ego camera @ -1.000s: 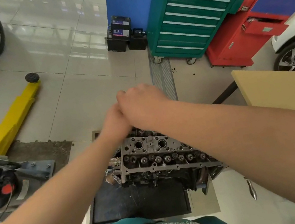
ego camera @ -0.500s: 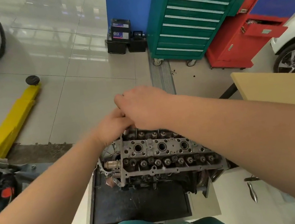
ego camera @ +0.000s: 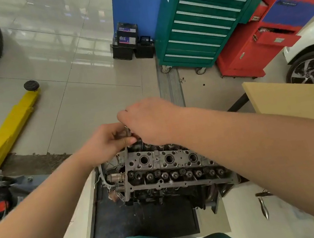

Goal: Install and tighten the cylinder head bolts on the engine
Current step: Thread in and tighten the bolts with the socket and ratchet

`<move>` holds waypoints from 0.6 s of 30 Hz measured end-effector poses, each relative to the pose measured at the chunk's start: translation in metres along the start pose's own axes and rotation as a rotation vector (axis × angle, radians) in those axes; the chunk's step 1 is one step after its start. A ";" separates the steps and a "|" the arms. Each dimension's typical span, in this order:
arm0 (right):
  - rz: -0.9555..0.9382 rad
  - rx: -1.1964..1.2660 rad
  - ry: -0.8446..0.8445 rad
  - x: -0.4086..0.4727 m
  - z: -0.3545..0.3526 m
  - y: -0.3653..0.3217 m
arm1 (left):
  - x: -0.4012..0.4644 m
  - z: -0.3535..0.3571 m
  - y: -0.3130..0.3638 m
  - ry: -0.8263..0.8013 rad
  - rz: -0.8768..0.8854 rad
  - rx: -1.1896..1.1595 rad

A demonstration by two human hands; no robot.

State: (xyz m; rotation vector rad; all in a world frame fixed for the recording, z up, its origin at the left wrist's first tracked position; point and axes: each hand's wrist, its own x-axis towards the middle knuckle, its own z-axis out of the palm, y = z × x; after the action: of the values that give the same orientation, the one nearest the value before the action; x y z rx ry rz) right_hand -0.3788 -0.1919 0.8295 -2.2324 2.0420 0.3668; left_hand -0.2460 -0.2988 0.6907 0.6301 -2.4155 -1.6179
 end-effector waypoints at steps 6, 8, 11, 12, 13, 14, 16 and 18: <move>0.044 -0.039 0.097 -0.003 0.010 -0.008 | -0.015 0.033 -0.003 0.213 -0.015 -0.042; 0.091 -0.038 0.122 -0.003 0.015 -0.010 | -0.016 0.049 -0.007 0.383 -0.039 0.004; 0.180 -0.010 0.148 -0.005 0.019 -0.011 | -0.012 0.063 -0.005 0.448 0.010 0.094; 0.203 -0.001 0.153 -0.005 0.019 -0.009 | -0.010 0.062 -0.005 0.423 0.027 0.126; 0.223 -0.003 0.153 -0.006 0.019 -0.008 | -0.007 0.057 -0.005 0.375 0.028 0.142; 0.233 -0.001 0.146 -0.007 0.018 -0.006 | -0.004 0.050 -0.005 0.315 0.028 0.144; 0.205 0.031 0.106 -0.007 0.012 -0.002 | 0.002 0.033 -0.004 0.177 0.047 0.165; 0.134 0.061 0.065 -0.006 0.007 0.001 | 0.008 0.018 -0.003 0.061 0.047 0.172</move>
State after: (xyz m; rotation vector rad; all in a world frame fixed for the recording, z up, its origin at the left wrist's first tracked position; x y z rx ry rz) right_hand -0.3812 -0.1844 0.8246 -2.1061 2.2111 0.2422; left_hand -0.2592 -0.2883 0.6800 0.6340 -2.5224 -1.3636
